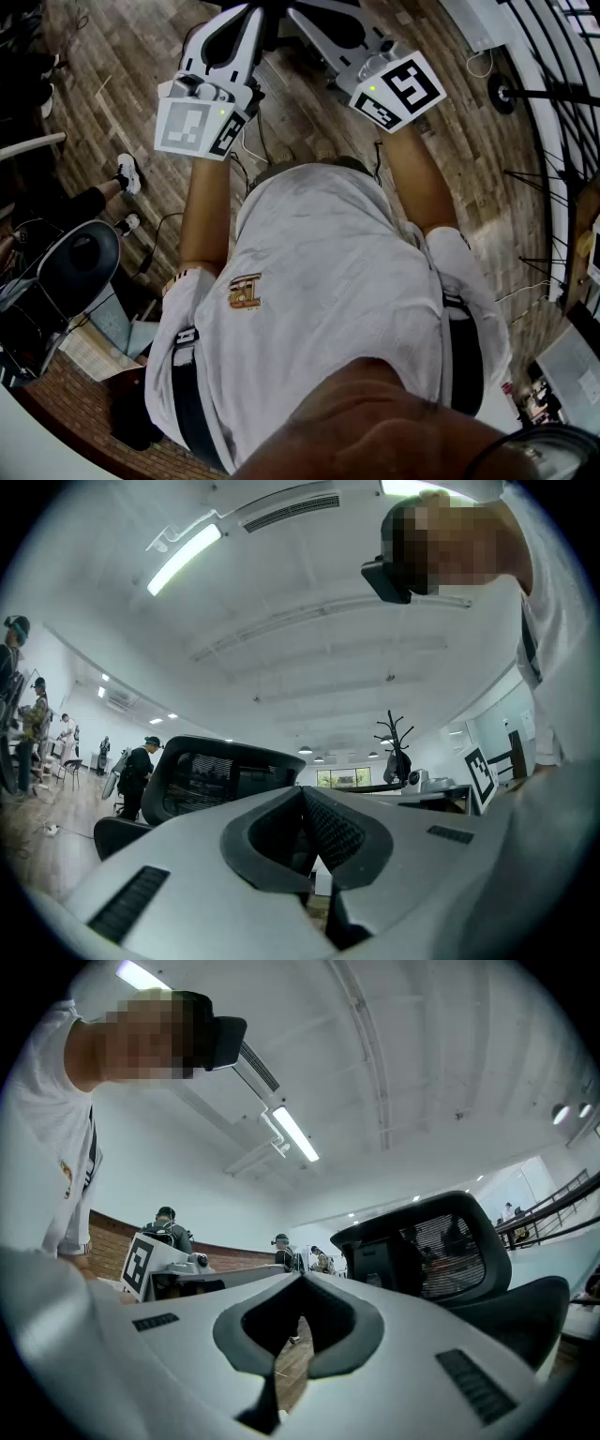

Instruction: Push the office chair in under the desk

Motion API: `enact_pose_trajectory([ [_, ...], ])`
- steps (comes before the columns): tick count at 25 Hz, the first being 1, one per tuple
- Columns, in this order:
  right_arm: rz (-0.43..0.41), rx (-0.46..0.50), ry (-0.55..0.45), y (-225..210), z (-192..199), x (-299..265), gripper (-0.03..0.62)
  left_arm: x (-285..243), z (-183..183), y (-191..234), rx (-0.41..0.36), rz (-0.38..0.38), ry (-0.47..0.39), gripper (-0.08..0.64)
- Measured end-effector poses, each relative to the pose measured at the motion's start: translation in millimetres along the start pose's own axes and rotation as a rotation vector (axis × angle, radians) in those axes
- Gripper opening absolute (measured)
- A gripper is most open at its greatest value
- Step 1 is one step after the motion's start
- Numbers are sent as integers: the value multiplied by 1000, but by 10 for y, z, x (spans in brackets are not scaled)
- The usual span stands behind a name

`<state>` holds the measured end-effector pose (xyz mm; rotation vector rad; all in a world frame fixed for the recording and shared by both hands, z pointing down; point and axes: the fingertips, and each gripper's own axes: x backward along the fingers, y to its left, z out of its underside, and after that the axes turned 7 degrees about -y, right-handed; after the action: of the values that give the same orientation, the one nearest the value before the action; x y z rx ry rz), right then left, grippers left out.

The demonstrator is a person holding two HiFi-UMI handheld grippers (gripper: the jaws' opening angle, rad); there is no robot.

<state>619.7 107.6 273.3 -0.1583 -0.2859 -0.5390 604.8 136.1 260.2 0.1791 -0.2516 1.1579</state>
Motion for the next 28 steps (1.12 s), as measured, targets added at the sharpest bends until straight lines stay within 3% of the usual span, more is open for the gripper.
enact_pose_trajectory([
  [12, 23, 48, 15, -66, -10, -65, 34, -43, -20, 73, -2, 19, -2, 18],
  [16, 45, 105, 38, -180, 16, -128, 35, -88, 66, 180, -23, 23, 19, 20],
  [23, 88, 269, 149, -390, 128, -232, 48, -176, 141, 383, -129, 37, 66, 21],
  [28, 88, 394, 252, -542, 236, -277, 167, -251, 267, 538, -265, 64, 123, 62],
])
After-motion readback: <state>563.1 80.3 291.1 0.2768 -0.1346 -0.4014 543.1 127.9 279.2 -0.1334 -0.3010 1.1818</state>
